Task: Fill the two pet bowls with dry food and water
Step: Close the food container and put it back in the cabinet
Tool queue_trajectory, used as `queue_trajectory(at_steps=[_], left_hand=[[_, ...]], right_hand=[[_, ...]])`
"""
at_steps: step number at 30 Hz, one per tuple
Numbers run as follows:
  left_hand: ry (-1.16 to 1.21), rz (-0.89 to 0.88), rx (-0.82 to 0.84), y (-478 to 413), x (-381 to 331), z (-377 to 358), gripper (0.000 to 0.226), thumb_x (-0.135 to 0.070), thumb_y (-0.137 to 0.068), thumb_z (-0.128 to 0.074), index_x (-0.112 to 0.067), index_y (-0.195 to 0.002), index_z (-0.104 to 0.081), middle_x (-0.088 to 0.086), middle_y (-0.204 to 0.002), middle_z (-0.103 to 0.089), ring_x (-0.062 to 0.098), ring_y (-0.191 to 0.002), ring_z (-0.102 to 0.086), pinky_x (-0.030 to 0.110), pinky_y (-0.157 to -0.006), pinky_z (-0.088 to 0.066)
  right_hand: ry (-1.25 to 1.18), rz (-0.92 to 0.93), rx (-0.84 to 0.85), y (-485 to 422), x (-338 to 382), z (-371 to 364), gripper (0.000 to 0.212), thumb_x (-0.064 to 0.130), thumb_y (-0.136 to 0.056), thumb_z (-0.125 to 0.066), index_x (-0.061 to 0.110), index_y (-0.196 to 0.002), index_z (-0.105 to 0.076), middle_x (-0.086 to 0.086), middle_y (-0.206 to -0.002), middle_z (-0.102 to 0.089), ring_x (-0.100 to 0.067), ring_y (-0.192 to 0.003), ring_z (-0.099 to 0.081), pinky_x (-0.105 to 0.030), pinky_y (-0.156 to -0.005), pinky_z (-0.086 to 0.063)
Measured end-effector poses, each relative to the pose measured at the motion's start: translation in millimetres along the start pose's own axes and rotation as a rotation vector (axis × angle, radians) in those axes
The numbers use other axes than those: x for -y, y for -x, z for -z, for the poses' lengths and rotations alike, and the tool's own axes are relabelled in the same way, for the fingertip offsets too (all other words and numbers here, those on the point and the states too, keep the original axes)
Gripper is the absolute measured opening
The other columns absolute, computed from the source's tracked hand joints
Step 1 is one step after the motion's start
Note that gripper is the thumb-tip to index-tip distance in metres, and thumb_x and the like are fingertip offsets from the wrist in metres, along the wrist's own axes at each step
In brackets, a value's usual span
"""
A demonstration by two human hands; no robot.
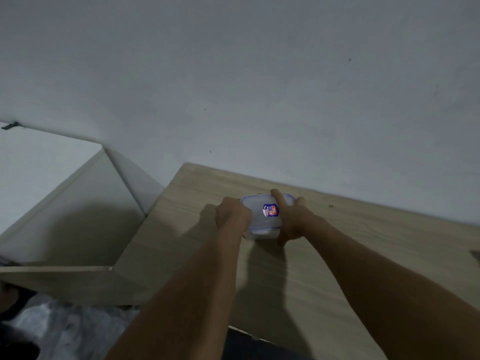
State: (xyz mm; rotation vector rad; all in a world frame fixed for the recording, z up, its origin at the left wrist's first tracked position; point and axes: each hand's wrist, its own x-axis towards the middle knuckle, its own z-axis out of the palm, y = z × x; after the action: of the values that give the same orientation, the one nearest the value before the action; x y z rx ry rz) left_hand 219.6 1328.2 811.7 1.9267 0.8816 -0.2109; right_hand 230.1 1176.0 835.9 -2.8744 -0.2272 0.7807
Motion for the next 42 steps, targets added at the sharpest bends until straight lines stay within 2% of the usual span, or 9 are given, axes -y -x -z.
queue_trajectory(at_steps=[5,8,11,13,18,21,26,32,42], left_hand=[[0.080,-0.025,0.042,3,9,1,0.049,-0.021,-0.067,-0.063,-0.006,-0.113,-0.064,0.018,-0.114,-0.067,0.037,-0.101,-0.068,0.049,-0.083,-0.058],[0.126,-0.038,0.105,0,12,2,0.038,-0.020,-0.074,-0.062,-0.008,-0.110,-0.065,0.017,-0.115,-0.067,0.036,-0.103,-0.067,0.048,-0.086,-0.057],[0.166,-0.062,0.143,0,21,0,0.044,-0.029,-0.073,-0.065,-0.005,-0.110,-0.067,0.017,-0.111,-0.069,0.034,-0.102,-0.068,0.048,-0.086,-0.057],[0.194,-0.098,0.112,2,31,-1,0.052,-0.036,-0.065,-0.063,-0.003,-0.104,-0.069,0.019,-0.106,-0.070,0.036,-0.096,-0.069,0.050,-0.081,-0.058],[0.412,-0.085,0.248,33,49,15,0.014,-0.025,-0.067,-0.057,-0.016,-0.077,-0.060,0.009,-0.087,-0.064,0.025,-0.080,-0.060,0.038,-0.079,-0.052],[0.549,-0.079,0.278,47,58,29,0.006,-0.013,-0.085,-0.056,-0.018,-0.088,-0.055,0.002,-0.085,-0.058,0.019,-0.074,-0.054,0.033,-0.071,-0.046],[0.655,-0.084,0.319,78,75,57,0.024,-0.016,-0.087,-0.057,-0.022,-0.109,-0.051,0.001,-0.098,-0.056,0.017,-0.084,-0.054,0.032,-0.069,-0.048],[0.681,-0.104,0.277,129,122,93,0.025,-0.018,-0.084,-0.060,-0.022,-0.109,-0.055,0.005,-0.104,-0.059,0.021,-0.088,-0.055,0.034,-0.070,-0.050],[0.714,-0.030,0.274,198,247,146,0.023,-0.019,-0.085,-0.058,-0.028,-0.106,-0.057,0.007,-0.114,-0.061,0.023,-0.095,-0.057,0.032,-0.068,-0.049]], right_hand=[[-0.290,-0.019,0.031,3,-11,-7,0.141,0.041,-0.068,-0.088,0.028,-0.153,0.023,-0.024,-0.159,0.002,-0.040,-0.149,-0.013,-0.040,-0.115,-0.028],[-0.749,-0.102,-0.074,13,-14,-15,0.138,0.045,-0.062,-0.090,0.023,-0.155,0.009,-0.013,-0.148,-0.034,-0.032,-0.133,-0.042,-0.039,-0.097,-0.049],[-1.010,-0.242,-0.371,23,-8,-41,0.078,0.032,-0.080,-0.080,0.001,-0.139,-0.039,-0.011,-0.127,-0.055,-0.029,-0.115,-0.057,-0.036,-0.090,-0.049],[-1.122,-0.320,-0.495,27,-2,-59,0.064,0.045,-0.069,-0.077,0.004,-0.116,-0.061,-0.015,-0.111,-0.068,-0.032,-0.103,-0.065,-0.043,-0.084,-0.053],[-1.286,-0.372,-0.547,50,14,-65,0.028,0.014,-0.088,-0.066,-0.006,-0.107,-0.065,-0.019,-0.093,-0.061,-0.031,-0.082,-0.057,-0.040,-0.069,-0.045],[-1.368,-0.365,-0.562,71,28,-65,0.004,0.012,-0.088,-0.064,0.007,-0.088,-0.064,-0.016,-0.094,-0.061,-0.030,-0.084,-0.056,-0.047,-0.075,-0.050],[-1.467,-0.330,-0.590,122,51,-72,0.005,0.015,-0.093,-0.063,0.015,-0.097,-0.060,-0.015,-0.103,-0.065,-0.033,-0.091,-0.061,-0.058,-0.088,-0.053],[-1.544,-0.293,-0.601,191,78,-106,0.022,0.021,-0.093,-0.064,0.014,-0.114,-0.063,-0.010,-0.102,-0.065,-0.024,-0.079,-0.059,-0.045,-0.074,-0.050],[-1.667,-0.325,-0.619,281,131,-210,0.013,0.015,-0.089,-0.066,0.018,-0.102,-0.066,-0.013,-0.107,-0.069,-0.035,-0.096,-0.067,-0.052,-0.080,-0.058]])
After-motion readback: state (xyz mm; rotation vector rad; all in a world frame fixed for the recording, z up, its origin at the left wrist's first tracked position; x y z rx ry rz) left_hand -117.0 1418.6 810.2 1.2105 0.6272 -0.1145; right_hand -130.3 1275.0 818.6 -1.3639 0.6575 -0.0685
